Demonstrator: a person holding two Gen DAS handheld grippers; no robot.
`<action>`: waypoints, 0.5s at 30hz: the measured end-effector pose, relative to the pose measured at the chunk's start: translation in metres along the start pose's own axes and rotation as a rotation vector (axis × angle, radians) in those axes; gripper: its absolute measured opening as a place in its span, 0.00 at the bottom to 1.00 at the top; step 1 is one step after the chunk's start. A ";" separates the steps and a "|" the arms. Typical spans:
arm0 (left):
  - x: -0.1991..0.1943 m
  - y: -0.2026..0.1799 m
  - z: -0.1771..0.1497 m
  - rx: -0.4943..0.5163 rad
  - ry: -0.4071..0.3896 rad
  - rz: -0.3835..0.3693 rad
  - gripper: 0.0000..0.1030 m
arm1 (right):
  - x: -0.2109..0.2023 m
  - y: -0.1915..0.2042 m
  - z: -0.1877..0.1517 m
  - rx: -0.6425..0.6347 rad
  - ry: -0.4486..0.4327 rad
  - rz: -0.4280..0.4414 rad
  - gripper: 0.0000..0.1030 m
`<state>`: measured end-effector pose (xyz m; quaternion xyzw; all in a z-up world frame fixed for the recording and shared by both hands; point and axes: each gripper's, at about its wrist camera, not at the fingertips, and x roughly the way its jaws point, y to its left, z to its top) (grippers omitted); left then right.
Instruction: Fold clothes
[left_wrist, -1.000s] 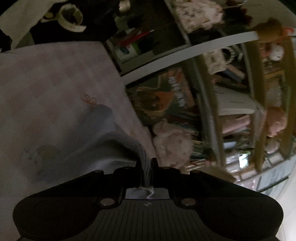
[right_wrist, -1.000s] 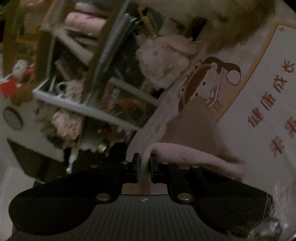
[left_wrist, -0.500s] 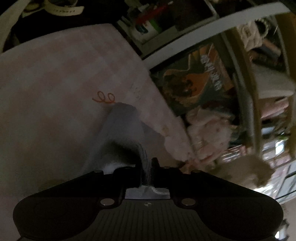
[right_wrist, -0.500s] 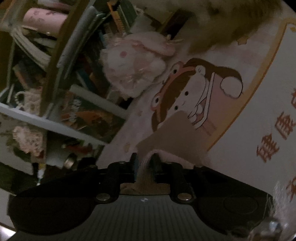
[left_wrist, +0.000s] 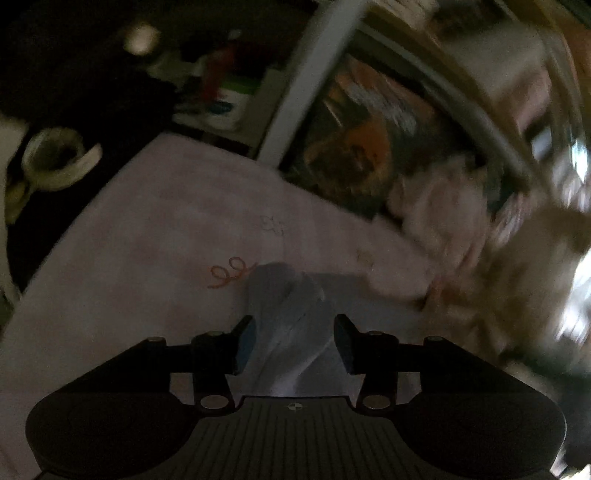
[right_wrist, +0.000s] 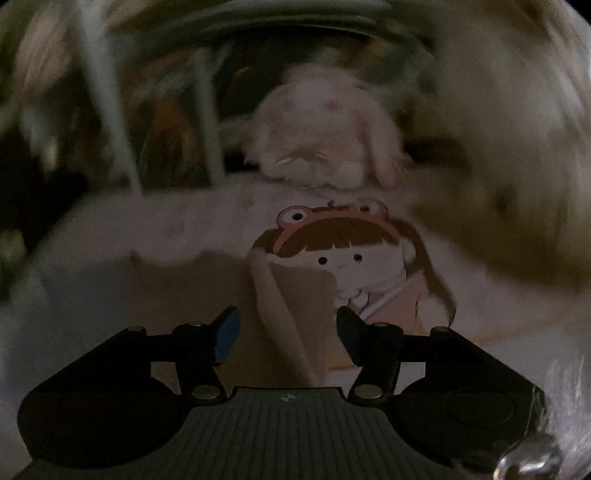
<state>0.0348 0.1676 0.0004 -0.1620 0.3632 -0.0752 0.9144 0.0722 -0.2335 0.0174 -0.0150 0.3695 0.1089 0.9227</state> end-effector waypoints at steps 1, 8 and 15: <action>0.006 -0.006 -0.002 0.052 -0.004 0.024 0.47 | 0.004 0.007 0.000 -0.051 -0.003 -0.017 0.54; 0.028 -0.013 -0.001 0.140 -0.014 0.035 0.03 | 0.028 -0.003 0.018 0.035 0.055 0.025 0.05; 0.037 0.012 0.007 0.001 -0.002 0.037 0.03 | 0.045 -0.064 0.005 0.502 0.125 0.106 0.08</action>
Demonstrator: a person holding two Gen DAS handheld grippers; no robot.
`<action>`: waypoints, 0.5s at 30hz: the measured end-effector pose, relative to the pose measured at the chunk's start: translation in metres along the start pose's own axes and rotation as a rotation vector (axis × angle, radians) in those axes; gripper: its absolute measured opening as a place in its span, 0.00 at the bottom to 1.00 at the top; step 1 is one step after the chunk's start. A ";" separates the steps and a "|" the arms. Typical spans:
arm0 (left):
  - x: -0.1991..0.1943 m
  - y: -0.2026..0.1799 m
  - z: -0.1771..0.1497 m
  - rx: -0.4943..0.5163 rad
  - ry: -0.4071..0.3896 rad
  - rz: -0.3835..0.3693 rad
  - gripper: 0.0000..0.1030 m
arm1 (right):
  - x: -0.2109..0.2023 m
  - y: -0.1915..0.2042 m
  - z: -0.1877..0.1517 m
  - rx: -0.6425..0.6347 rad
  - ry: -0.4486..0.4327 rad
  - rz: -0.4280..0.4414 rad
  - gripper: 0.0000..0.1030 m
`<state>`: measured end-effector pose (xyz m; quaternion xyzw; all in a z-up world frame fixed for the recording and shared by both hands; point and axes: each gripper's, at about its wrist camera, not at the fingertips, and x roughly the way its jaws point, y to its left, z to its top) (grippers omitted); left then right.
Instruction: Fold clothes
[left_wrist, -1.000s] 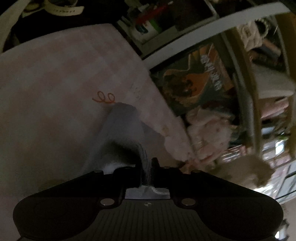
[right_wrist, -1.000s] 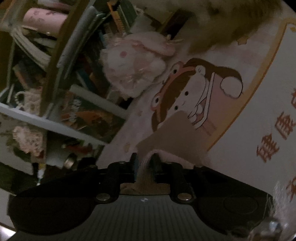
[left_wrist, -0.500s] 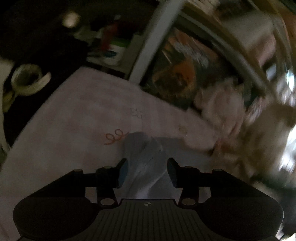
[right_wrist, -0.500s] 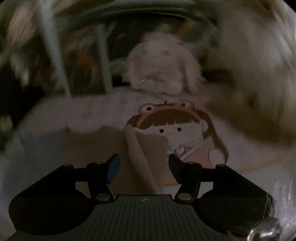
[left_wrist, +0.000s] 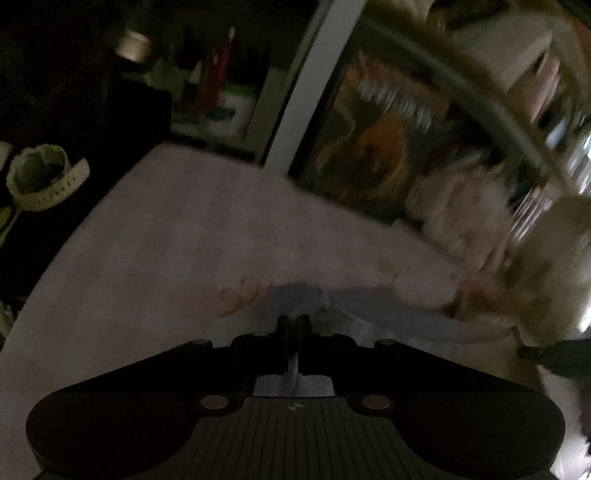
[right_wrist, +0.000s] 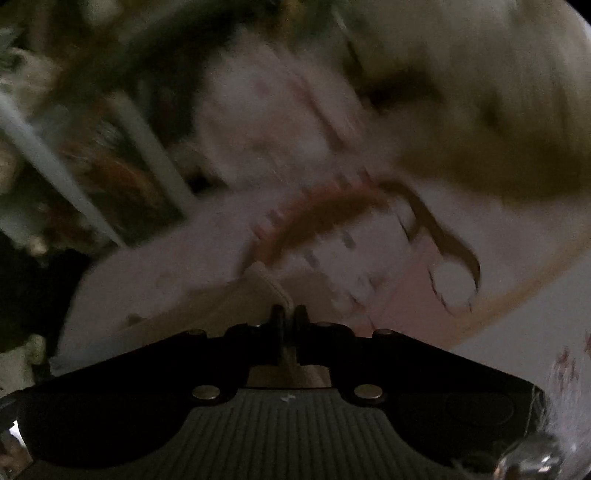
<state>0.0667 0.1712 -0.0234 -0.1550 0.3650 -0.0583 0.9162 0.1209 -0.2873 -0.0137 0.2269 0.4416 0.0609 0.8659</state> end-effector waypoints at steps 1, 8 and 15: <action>0.004 -0.001 -0.001 0.010 0.011 0.015 0.03 | 0.006 -0.002 -0.002 0.018 0.015 -0.009 0.08; -0.007 0.014 0.004 -0.065 0.004 -0.036 0.13 | -0.010 -0.011 -0.007 0.110 -0.061 -0.002 0.34; -0.001 -0.001 0.004 0.050 0.033 -0.051 0.33 | -0.031 0.002 -0.012 -0.029 -0.110 -0.039 0.37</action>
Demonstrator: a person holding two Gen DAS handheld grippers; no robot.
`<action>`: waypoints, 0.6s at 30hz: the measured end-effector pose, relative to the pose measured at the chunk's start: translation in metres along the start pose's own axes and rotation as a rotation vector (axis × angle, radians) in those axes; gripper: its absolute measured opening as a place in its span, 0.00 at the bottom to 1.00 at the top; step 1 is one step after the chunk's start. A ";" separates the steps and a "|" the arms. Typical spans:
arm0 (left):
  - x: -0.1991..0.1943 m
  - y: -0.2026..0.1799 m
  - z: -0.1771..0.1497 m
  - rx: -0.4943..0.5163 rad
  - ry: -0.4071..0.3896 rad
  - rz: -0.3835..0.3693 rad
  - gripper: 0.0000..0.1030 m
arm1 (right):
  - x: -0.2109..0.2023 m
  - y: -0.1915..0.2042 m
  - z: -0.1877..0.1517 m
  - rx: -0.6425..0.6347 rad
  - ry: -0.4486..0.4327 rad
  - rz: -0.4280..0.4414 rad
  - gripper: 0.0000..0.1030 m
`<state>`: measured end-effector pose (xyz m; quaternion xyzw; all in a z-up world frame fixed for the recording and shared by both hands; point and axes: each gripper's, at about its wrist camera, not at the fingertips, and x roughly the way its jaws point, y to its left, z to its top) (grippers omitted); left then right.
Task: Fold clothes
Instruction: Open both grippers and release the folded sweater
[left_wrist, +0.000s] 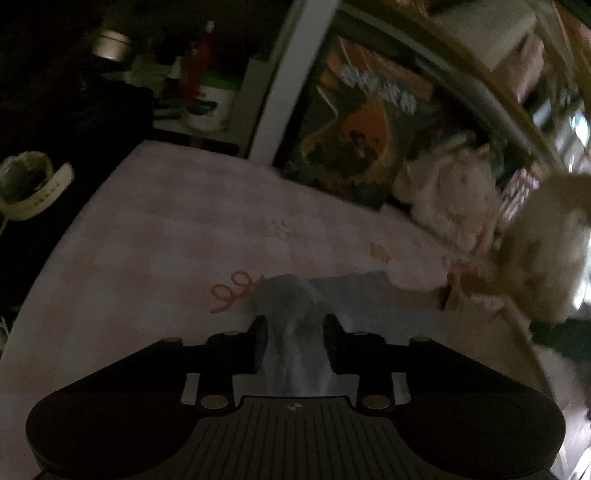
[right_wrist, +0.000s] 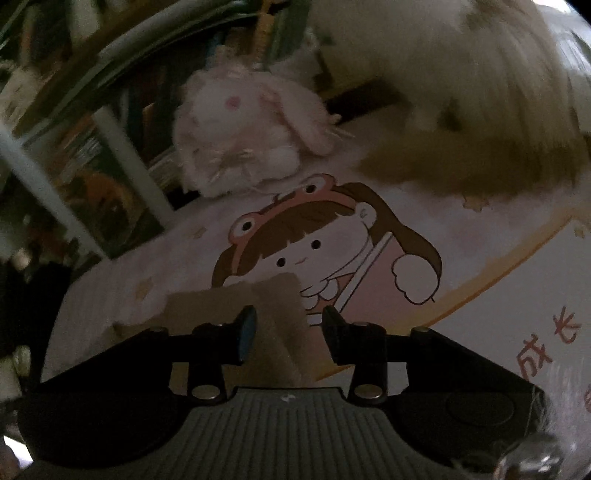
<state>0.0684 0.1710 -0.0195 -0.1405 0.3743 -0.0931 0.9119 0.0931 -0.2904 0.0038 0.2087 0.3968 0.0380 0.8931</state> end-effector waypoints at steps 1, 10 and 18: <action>0.003 -0.002 -0.001 0.013 0.009 0.001 0.31 | 0.001 0.004 -0.002 -0.030 0.006 -0.006 0.36; 0.003 0.013 -0.009 -0.073 -0.028 -0.021 0.04 | 0.022 0.011 -0.017 -0.076 0.087 -0.041 0.12; 0.012 0.012 -0.006 -0.064 0.008 0.026 0.16 | 0.022 0.005 -0.015 -0.015 0.089 -0.032 0.12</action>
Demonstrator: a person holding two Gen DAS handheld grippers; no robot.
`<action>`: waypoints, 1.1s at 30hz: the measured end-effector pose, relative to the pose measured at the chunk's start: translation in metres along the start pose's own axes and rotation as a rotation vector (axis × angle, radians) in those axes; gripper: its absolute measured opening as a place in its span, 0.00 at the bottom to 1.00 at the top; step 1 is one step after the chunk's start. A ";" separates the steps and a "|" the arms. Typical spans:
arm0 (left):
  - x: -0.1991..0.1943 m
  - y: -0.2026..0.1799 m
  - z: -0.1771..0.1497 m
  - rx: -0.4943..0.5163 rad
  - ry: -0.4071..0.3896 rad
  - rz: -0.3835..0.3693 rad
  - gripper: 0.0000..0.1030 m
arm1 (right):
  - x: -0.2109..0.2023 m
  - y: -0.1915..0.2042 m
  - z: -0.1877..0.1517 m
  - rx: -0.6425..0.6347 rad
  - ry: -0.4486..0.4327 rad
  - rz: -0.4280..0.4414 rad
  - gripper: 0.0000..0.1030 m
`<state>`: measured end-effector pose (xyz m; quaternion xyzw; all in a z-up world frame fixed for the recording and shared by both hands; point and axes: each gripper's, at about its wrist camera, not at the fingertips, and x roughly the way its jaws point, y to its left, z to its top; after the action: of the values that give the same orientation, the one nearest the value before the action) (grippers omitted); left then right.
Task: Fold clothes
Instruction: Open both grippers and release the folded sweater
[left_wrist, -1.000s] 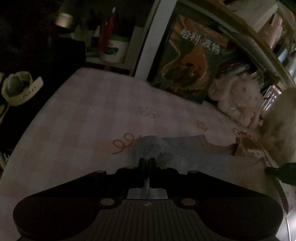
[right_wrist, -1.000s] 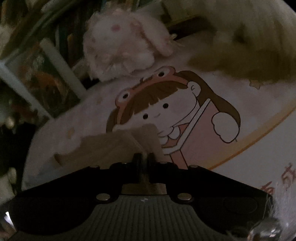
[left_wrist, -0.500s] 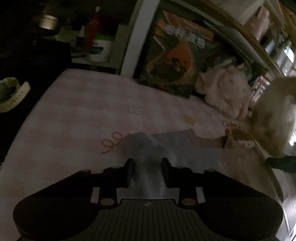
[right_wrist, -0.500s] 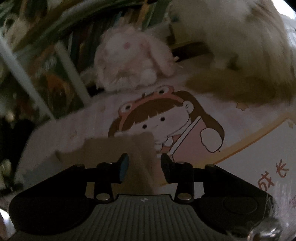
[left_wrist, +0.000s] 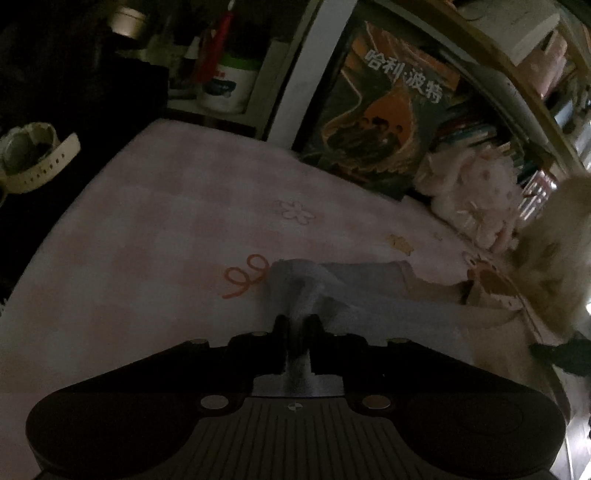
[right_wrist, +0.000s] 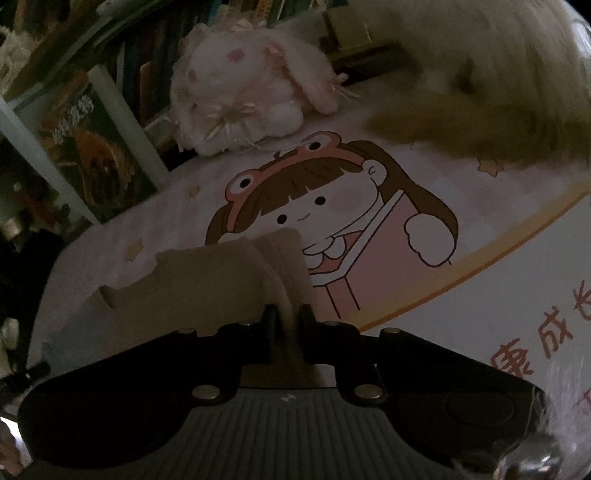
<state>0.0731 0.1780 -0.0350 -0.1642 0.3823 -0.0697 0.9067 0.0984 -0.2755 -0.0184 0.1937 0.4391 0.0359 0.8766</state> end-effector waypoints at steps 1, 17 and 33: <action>-0.002 0.000 0.000 -0.001 -0.005 0.002 0.19 | -0.001 0.003 0.000 -0.014 -0.003 -0.013 0.13; -0.067 -0.049 -0.035 0.132 -0.116 0.060 0.77 | -0.068 0.046 -0.043 -0.290 -0.117 -0.078 0.86; -0.077 -0.127 -0.092 0.050 -0.099 0.266 0.85 | -0.068 0.029 -0.053 -0.633 -0.024 0.113 0.90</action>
<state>-0.0466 0.0555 0.0007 -0.0927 0.3537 0.0497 0.9294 0.0180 -0.2483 0.0150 -0.0643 0.3842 0.2170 0.8951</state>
